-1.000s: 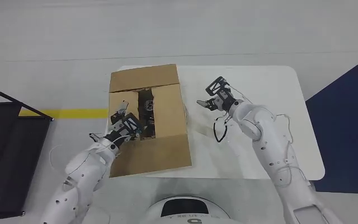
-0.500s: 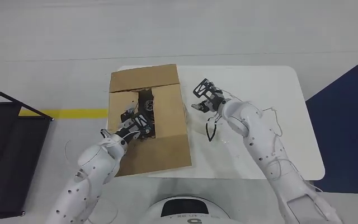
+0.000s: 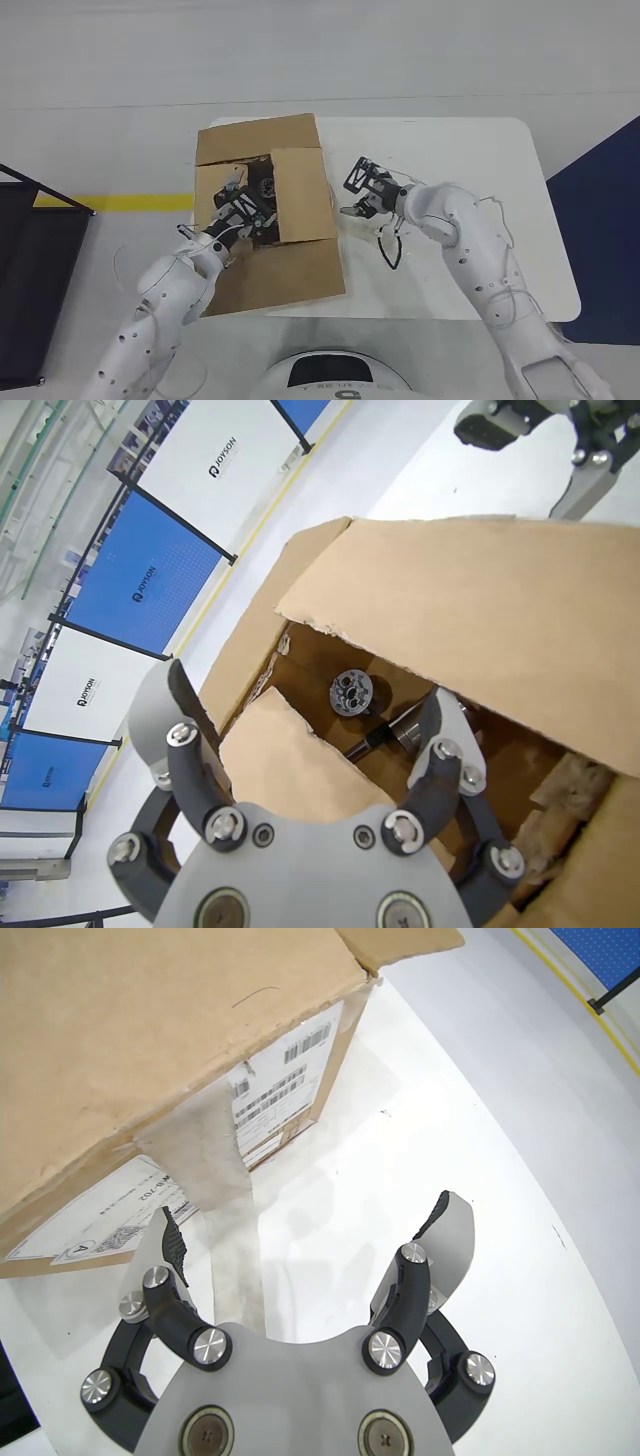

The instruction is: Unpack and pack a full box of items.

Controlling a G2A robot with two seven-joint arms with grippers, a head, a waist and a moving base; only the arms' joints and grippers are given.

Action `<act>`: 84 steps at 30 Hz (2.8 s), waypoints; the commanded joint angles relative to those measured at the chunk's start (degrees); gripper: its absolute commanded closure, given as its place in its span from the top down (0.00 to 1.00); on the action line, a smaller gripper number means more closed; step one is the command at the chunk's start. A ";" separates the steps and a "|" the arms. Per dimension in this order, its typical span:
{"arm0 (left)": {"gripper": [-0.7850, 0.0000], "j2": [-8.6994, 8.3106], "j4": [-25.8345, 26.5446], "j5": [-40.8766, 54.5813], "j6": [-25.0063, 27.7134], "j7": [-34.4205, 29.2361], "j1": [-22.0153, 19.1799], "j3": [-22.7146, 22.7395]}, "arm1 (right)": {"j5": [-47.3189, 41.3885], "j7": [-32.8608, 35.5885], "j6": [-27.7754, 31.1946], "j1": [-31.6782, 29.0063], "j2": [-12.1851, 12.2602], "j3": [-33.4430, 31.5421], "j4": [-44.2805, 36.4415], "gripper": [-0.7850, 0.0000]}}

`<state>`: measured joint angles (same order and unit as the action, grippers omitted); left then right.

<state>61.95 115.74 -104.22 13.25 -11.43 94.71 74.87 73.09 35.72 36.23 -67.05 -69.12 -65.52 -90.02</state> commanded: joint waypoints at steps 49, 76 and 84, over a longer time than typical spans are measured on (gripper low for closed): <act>1.00 2.99 10.95 6.82 -8.45 -3.64 2.84 7.82 | -5.94 -39.03 1.79 -30.07 5.05 -33.92 -10.07 1.00; 1.00 3.27 -6.30 35.86 -4.91 8.96 13.87 30.93 | -11.67 -30.78 6.42 -20.47 4.32 -19.72 -9.46 1.00; 1.00 3.27 -6.30 35.86 -4.91 8.96 13.87 30.93 | -9.51 -28.55 10.27 -18.27 4.32 -16.28 -13.33 1.00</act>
<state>65.23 109.44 -68.37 8.34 -2.47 108.58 105.79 61.20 5.16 45.25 -86.52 -64.82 -83.22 -101.75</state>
